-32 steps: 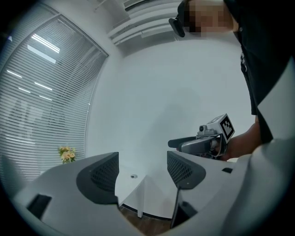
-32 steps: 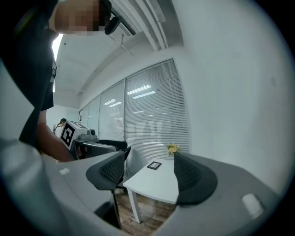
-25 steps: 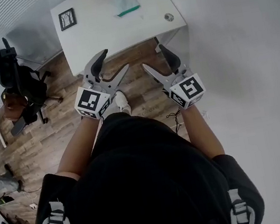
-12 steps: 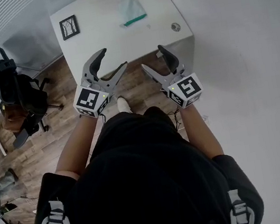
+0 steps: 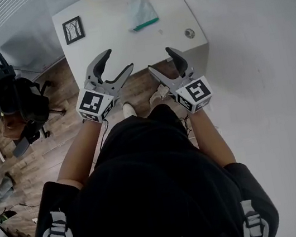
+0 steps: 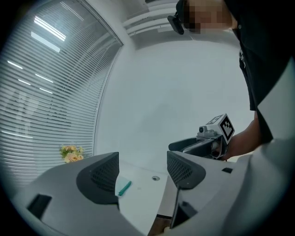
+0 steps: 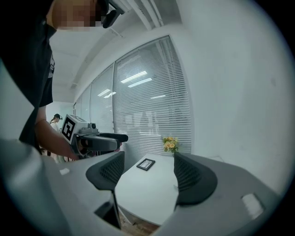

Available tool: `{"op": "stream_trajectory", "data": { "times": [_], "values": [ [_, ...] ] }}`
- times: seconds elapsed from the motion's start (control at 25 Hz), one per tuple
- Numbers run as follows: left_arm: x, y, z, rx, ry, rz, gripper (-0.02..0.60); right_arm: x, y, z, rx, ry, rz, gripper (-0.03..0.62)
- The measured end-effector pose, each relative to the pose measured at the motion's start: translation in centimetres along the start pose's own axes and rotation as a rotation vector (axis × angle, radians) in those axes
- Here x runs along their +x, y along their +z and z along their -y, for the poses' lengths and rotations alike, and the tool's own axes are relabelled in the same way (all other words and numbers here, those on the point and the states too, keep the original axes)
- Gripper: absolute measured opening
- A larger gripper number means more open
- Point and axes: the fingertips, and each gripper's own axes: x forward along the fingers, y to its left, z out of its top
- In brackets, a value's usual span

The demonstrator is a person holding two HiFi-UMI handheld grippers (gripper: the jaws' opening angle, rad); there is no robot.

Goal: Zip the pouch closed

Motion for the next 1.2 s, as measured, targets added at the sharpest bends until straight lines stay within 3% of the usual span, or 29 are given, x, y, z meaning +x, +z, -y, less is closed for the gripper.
{"op": "stream_trajectory", "data": {
  "times": [0.52, 0.8, 1.2],
  "values": [
    [8.9, 1.3, -5.0, 0.0, 0.126, -0.022, 0.311, 5.8, 0.5, 10.9, 0.013, 0.118, -0.029, 0.333],
    [13.7, 0.3, -7.5, -0.018, 0.192, -0.068, 0.311, 8.7, -0.1, 16.7, 0.034, 0.182, -0.069, 0.333],
    [18.5, -0.9, -9.8, -0.051, 0.318, -0.122, 0.311, 11.8, -3.0, 22.2, 0.061, 0.307, -0.137, 0.333]
  ]
}}
